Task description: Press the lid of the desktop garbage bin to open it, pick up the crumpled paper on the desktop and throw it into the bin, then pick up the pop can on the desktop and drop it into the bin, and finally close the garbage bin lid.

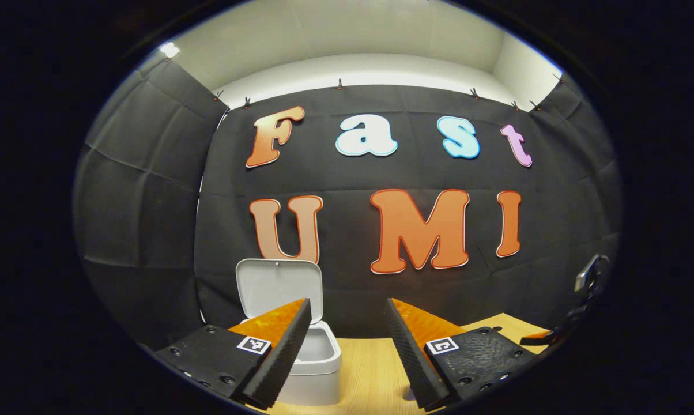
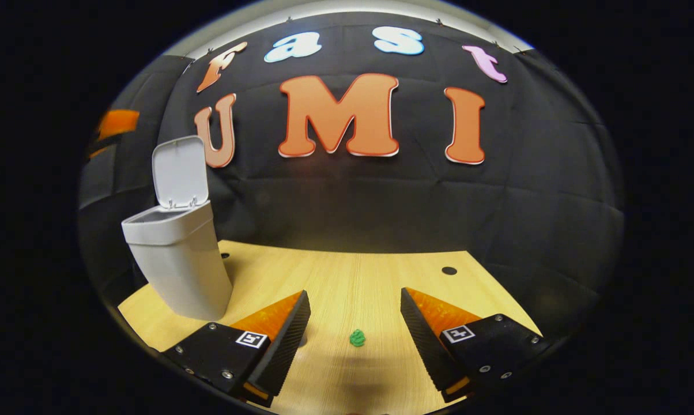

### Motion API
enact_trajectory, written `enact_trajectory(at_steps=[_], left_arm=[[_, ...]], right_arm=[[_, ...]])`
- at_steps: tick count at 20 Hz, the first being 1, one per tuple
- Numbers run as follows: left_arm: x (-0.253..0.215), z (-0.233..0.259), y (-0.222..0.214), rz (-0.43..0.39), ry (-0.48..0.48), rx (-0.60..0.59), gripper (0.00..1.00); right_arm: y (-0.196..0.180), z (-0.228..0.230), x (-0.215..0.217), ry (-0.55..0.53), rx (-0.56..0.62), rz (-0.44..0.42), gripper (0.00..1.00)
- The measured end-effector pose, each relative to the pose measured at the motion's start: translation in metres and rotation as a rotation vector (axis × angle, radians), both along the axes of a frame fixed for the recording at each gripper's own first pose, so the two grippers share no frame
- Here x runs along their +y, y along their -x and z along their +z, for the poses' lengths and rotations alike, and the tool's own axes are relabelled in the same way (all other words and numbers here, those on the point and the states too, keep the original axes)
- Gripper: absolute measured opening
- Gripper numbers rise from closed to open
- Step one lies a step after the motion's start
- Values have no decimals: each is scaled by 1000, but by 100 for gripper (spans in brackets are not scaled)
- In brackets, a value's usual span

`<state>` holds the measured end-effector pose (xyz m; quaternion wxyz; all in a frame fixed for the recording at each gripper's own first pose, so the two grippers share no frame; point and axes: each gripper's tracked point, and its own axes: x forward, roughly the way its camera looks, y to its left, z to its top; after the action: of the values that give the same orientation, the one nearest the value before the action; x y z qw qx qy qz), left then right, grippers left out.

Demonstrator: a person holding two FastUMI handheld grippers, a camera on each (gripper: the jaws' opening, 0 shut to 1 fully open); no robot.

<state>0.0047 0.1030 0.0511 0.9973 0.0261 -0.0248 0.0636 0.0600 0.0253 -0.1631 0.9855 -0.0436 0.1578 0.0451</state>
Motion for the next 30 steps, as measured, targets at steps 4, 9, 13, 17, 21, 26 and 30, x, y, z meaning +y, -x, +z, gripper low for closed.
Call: enact_trajectory(at_steps=[4,9,13,17,21,26,30], left_arm=[[-4,1,6,1,21,15,82],[1,7,14,33,25,27,82],[8,4,24,70,5,56,83],[13,-3,30,96,-14,90,82],[14,-11,33,108,-28,122,83],[16,-23,32,105,-23,159,84],[16,-25,28,90,-10,159,83]], right_arm=[[-17,-36,-1,39,51,11,94],[-40,-87,-6,66,136,13,94],[-56,-142,-11,76,249,7,94],[-69,-175,-13,77,319,-3,95],[-73,-207,-18,112,400,-18,91],[-68,-219,-6,124,440,10,48],[-63,-215,-2,156,433,32,24]])
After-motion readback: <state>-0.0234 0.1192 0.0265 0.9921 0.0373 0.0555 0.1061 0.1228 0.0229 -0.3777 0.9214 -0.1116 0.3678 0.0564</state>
